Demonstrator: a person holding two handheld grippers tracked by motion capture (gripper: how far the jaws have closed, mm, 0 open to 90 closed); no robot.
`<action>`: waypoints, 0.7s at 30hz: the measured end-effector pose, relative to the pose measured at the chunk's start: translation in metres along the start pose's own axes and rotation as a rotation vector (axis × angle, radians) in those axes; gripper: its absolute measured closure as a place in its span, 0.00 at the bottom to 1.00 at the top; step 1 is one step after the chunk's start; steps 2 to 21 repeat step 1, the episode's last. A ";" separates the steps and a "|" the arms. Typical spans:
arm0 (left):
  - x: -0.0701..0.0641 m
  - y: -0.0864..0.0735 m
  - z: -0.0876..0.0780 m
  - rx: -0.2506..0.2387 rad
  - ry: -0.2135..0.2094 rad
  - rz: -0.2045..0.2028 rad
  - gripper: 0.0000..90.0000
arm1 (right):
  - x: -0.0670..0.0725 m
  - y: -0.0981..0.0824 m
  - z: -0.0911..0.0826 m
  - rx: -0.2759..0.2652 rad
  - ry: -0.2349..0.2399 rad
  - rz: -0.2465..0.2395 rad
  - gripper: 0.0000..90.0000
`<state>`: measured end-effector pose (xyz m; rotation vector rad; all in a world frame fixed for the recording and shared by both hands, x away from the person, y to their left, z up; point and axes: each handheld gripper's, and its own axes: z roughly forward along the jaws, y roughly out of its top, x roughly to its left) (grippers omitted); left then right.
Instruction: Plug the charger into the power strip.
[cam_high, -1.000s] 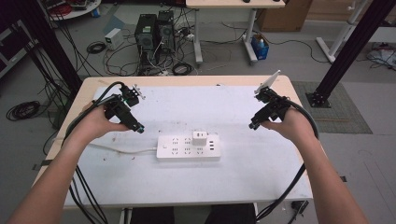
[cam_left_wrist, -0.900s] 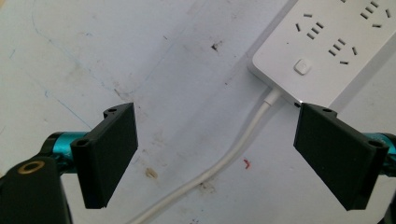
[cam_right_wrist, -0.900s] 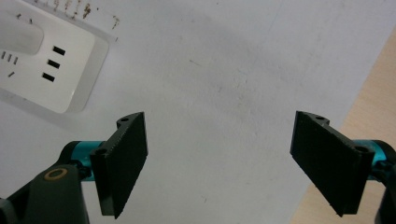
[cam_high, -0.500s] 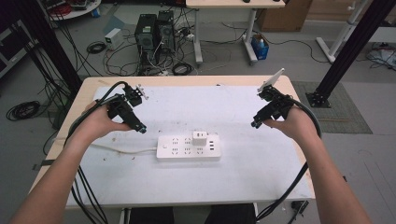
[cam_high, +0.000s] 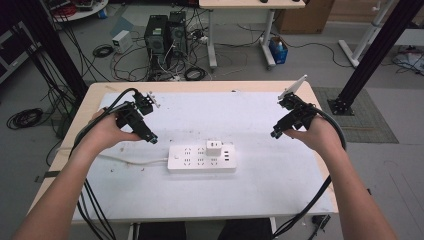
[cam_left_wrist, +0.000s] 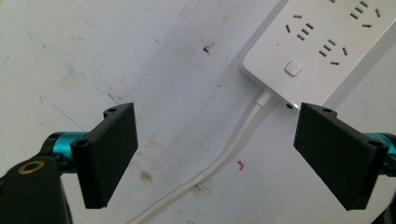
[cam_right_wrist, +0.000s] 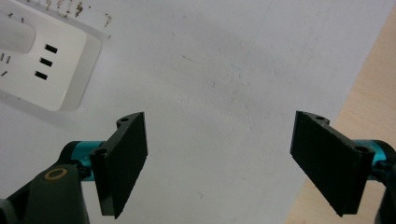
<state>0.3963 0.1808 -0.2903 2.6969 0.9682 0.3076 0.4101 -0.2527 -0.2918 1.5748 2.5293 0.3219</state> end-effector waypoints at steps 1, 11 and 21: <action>0.000 0.000 0.000 0.000 0.000 0.000 0.15 | 0.000 -0.001 -0.001 0.001 0.000 -0.001 0.21; 0.000 0.000 0.000 0.000 0.000 0.000 0.15 | 0.000 -0.001 -0.001 0.001 0.000 -0.001 0.21; 0.000 0.000 0.000 0.000 0.000 0.000 0.15 | 0.000 -0.001 -0.001 0.001 0.000 -0.001 0.21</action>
